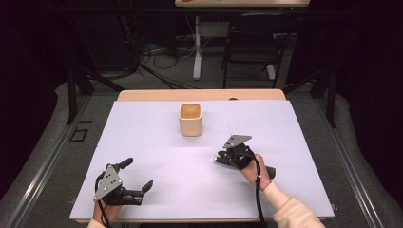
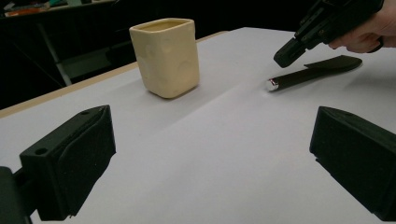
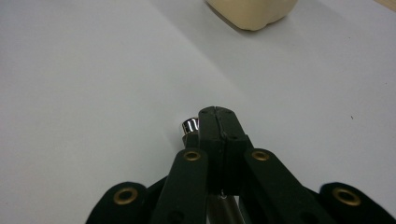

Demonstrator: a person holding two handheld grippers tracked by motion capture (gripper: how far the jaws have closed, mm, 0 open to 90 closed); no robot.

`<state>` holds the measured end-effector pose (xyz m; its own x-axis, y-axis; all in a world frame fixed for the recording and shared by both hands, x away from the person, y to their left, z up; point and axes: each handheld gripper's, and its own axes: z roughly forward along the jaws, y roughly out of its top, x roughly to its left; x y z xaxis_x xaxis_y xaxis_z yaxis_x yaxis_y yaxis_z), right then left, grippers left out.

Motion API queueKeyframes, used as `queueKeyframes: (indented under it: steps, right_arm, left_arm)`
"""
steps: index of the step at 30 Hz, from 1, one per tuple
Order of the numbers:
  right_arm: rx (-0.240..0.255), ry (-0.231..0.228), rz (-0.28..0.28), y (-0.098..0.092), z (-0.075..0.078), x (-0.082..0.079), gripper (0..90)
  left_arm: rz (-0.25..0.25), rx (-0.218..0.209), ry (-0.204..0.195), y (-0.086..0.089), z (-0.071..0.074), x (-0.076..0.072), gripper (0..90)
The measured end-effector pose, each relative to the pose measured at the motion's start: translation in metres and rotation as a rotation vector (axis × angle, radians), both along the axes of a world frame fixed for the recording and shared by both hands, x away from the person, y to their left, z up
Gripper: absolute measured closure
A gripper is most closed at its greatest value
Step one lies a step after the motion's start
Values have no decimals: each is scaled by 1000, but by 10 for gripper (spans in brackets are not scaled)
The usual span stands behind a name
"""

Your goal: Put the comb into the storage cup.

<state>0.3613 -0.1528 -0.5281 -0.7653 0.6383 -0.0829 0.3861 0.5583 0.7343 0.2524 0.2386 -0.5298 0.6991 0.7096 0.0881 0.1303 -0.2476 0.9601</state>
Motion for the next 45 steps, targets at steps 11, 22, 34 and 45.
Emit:
queueKeyframes:
  steps: [11,22,34,45]
  right_arm:
    - [-34,19,-14,7,-2,8,900]
    - [-55,28,-16,15,-7,17,900]
    - [-67,46,-5,22,-8,21,900]
    - [-74,63,3,23,-12,21,900]
  left_arm:
    - [-3,6,-1,0,0,0,2]
    - [-9,5,6,-2,-1,1,2]
    - [-2,6,11,-2,-1,1,2]
    - [-5,7,12,-2,-1,1,2]
